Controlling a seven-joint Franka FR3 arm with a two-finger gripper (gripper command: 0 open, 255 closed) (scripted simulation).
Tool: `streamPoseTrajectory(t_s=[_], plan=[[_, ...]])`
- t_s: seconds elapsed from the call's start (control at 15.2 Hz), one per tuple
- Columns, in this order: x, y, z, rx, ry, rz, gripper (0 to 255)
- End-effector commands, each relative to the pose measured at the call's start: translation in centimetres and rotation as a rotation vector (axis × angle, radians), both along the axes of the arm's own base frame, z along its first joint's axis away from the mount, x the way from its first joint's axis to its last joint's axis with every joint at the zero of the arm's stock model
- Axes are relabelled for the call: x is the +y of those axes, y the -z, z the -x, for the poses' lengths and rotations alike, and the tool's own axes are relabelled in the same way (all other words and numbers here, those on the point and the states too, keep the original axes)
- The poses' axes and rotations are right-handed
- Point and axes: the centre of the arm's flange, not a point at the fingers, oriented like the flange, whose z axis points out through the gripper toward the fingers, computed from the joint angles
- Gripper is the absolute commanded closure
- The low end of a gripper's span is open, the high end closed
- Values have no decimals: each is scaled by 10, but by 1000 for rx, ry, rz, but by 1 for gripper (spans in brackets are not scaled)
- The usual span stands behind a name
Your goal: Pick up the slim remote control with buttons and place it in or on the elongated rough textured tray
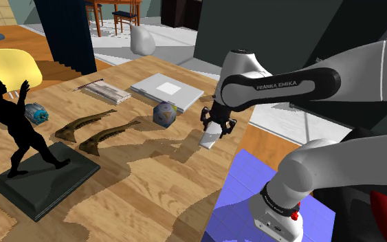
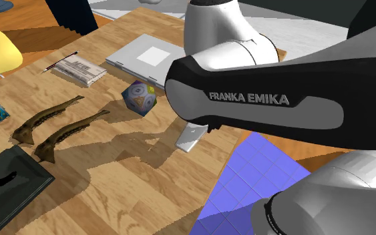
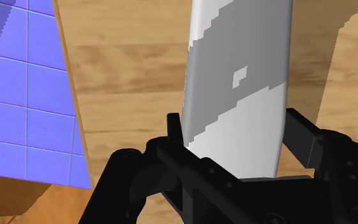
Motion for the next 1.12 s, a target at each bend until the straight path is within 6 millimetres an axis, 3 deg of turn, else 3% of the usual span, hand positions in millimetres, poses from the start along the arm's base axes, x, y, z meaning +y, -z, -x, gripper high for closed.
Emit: streamPoseTrajectory(t_s=[0.0,0.73,1.06], plan=[[1,-12,0,0,0,0,255],[1,-69,0,0,0,0,255],[-59,-70,-27,0,0,0,255]])
